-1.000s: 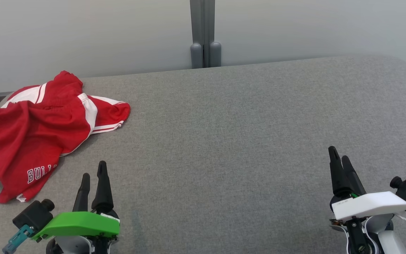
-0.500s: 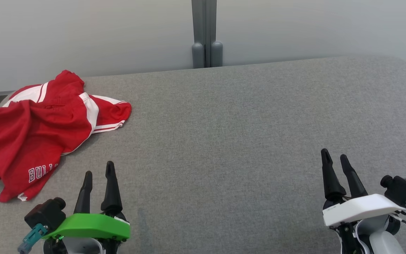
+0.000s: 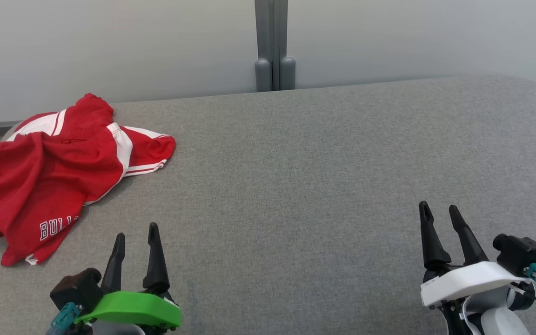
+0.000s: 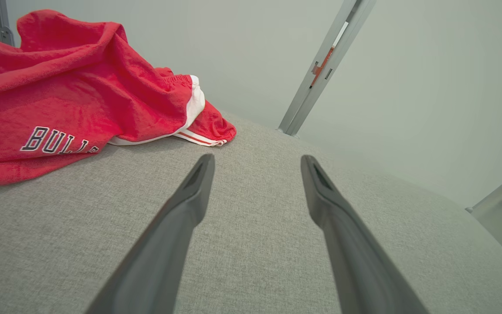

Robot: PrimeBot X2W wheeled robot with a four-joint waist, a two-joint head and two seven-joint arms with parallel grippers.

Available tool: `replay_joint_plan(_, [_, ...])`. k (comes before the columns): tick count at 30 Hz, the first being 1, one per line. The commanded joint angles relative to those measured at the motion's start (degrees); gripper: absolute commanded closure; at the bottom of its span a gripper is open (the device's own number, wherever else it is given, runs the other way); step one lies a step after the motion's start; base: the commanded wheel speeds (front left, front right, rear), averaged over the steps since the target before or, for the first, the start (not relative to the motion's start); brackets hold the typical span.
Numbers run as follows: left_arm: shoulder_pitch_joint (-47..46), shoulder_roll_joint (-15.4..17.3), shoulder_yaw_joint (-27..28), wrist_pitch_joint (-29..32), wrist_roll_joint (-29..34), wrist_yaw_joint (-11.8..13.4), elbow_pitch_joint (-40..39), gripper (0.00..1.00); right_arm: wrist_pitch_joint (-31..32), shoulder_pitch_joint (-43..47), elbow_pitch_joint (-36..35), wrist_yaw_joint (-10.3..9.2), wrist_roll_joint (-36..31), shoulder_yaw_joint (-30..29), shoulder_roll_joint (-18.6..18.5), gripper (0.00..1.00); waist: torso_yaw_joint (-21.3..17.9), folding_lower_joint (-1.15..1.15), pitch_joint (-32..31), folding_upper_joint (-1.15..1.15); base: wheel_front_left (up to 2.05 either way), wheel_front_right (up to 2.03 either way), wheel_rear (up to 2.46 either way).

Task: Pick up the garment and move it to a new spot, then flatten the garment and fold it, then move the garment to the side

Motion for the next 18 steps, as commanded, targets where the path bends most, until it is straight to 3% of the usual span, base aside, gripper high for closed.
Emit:
replay_joint_plan(1, [0.49,0.47,-0.18,-0.52,1.68,0.29,-0.28,0.00,-0.65,0.23,-0.27,0.02,-1.74,0.03,-0.32,0.00,0.03,0.00,-0.05,0.00,0.00,0.00,0.00])
replay_joint_plan(18, [1.54,0.52,-1.03,-2.63,8.35,0.85,0.49,0.00,-2.77,0.83,-0.60,0.03,-10.78,0.32,-0.37,0.00,0.41,0.00,-0.40,0.00,0.00,0.00,0.00])
